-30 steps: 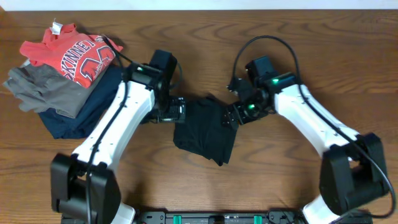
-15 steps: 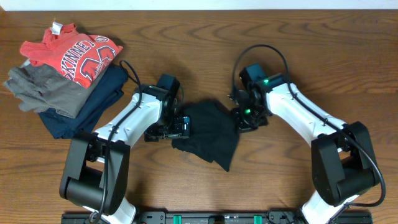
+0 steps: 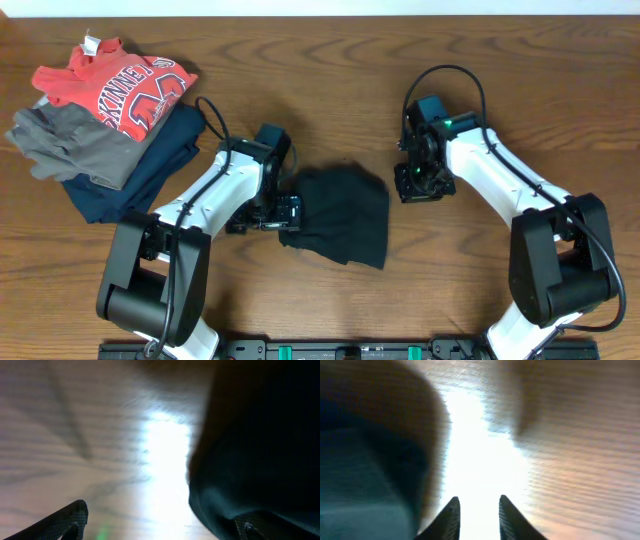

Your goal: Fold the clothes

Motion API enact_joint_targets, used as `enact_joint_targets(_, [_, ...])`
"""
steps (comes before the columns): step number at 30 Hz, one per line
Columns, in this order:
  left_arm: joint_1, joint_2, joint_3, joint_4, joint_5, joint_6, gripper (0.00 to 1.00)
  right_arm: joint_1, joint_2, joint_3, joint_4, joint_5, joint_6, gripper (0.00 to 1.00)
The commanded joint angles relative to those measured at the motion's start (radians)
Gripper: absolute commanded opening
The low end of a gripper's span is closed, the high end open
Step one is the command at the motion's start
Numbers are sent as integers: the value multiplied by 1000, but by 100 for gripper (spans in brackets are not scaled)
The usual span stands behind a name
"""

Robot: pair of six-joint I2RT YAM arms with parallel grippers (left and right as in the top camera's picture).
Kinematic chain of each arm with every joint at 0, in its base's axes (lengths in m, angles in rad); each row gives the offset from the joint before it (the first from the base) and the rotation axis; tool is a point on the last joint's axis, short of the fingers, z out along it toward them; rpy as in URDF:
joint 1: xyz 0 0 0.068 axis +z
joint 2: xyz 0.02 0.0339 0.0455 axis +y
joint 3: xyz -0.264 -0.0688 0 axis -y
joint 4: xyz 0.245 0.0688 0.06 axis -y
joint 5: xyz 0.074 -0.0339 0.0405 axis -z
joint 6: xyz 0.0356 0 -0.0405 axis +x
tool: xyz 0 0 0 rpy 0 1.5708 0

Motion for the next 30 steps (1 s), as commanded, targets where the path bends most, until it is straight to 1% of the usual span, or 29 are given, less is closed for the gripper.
enact_joint_targets(1, [7,6,-14,-49,-58,11,92,-10,0,0,-16,15,-51,25])
enact_joint_targets(2, [7,-2,-10,-74,-58,24,90,-12,-5,6,-37,15,-57,25])
enact_joint_targets(6, [7,-79,35,-127,-58,69,90,-14,-61,37,-99,6,-58,25])
enact_joint_targets(9, [8,-171,96,-125,-59,93,92,-12,-143,42,-104,-100,-112,27])
enact_joint_targets(12, [8,-246,135,-56,-62,93,100,3,-204,42,-104,-217,-173,33])
enact_joint_targets(13, [8,-264,137,-18,-61,93,99,12,-214,42,-105,-242,-181,38])
enact_joint_targets(15, [8,-282,137,63,-61,93,99,40,-219,42,-113,-266,-187,40])
enact_joint_targets(18, [8,-257,135,125,-53,93,99,92,-217,15,-110,-274,-183,40])
enact_joint_targets(21, [8,-195,133,142,-39,94,99,140,-217,-25,-93,-273,-175,39])
enact_joint_targets(25, [8,-81,132,168,-39,98,99,186,-217,-107,-10,-273,-141,48])
enact_joint_targets(30, [8,64,132,225,-39,97,99,238,-217,-264,157,-296,-127,55])
